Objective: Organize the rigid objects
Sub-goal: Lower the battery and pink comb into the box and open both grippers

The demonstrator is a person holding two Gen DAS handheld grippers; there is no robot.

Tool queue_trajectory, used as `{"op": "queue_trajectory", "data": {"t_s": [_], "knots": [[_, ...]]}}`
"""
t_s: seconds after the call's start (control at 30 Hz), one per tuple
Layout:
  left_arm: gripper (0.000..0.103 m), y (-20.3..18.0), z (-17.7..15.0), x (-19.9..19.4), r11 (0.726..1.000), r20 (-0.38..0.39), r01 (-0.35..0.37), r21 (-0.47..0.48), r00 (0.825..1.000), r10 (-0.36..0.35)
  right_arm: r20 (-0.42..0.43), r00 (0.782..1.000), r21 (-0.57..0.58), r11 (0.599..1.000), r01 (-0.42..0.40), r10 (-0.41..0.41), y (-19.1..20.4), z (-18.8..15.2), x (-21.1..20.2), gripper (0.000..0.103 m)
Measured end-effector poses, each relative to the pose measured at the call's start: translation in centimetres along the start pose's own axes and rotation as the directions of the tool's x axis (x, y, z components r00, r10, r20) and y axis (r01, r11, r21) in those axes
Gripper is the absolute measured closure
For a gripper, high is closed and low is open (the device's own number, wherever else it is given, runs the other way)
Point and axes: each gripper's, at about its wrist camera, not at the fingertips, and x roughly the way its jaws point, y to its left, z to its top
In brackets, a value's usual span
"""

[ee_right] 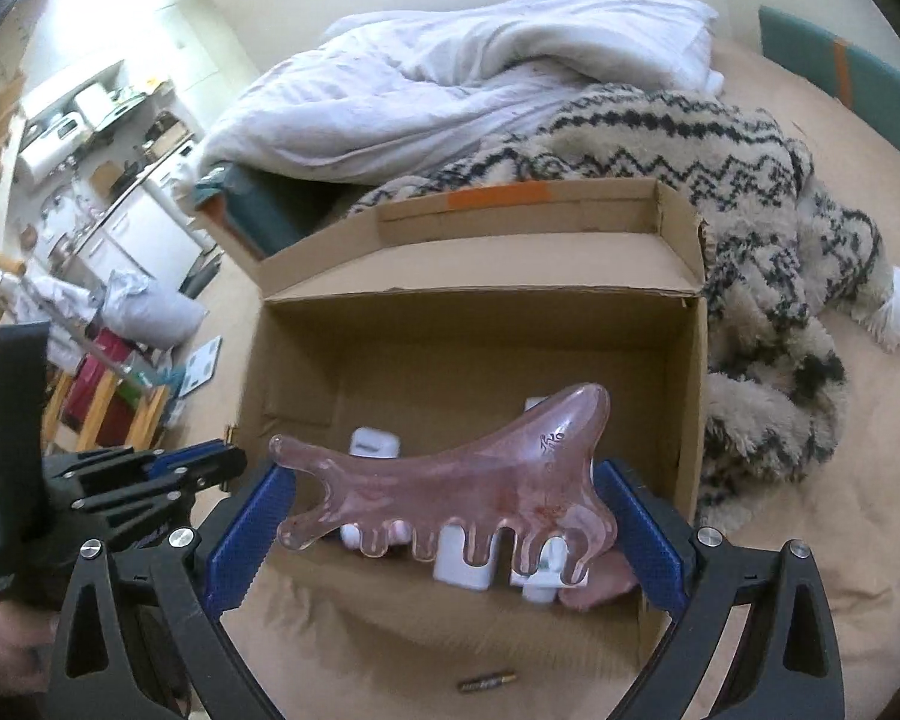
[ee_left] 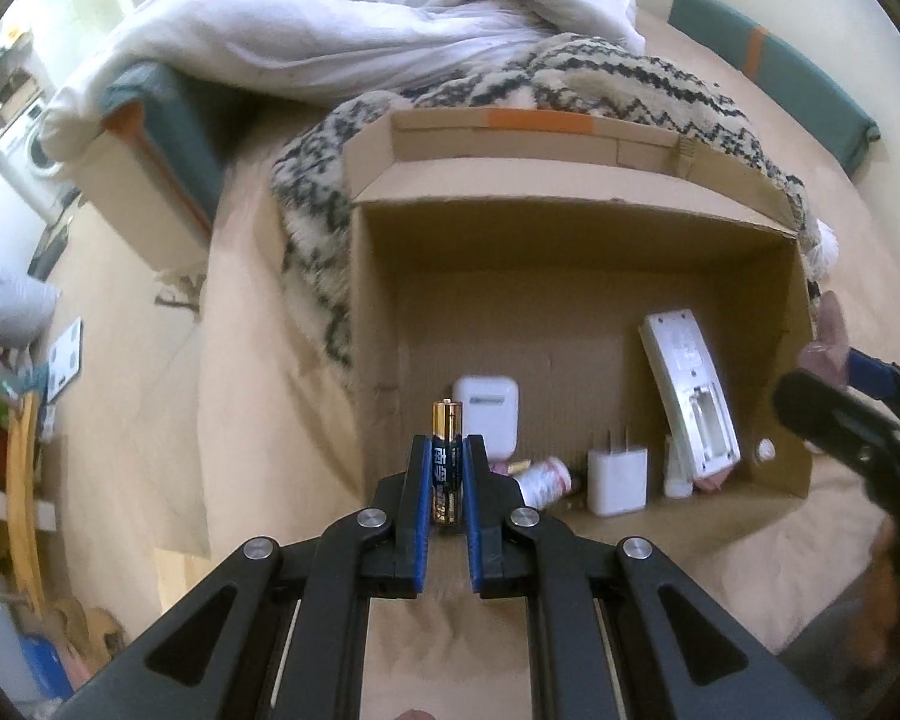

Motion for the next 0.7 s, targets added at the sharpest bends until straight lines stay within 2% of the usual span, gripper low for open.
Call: {"op": "queue_trajectory", "data": {"t_s": [0.07, 0.17, 0.23, 0.43, 0.7], "knots": [[0.094, -0.5, 0.2, 0.9, 1.0, 0.002, -0.004, 0.017, 1.0, 0.004, -0.009, 1.0, 0.027, 1.0, 0.004, -0.003, -0.7, -0.3, 0.8, 0.0], [0.094, -1.0, -0.1, 2.5, 1.0, 0.015, 0.022, 0.008, 1.0, -0.022, -0.047, 0.998, 0.055, 0.998, 0.044, -0.041, -1.5, -1.3, 2.3, 0.0], [0.094, -1.4, -0.6, 3.6, 0.999, 0.003, 0.037, 0.01, 0.999, -0.037, -0.063, 0.997, 0.062, 0.997, 0.041, -0.037, -1.7, -1.6, 2.7, 0.0], [0.094, -2.1, -0.6, 4.5, 0.999, 0.02, -0.005, 0.05, 1.0, 0.004, -0.068, 0.996, 0.04, 0.997, 0.066, -0.064, -1.6, -1.0, 3.4, 0.0], [0.094, -0.9, 0.2, 6.3, 1.0, -0.038, 0.0, -0.02, 0.999, 0.0, -0.124, 0.984, 0.023, 0.991, 0.133, -0.129, -1.8, -1.0, 5.2, 0.0]]}}
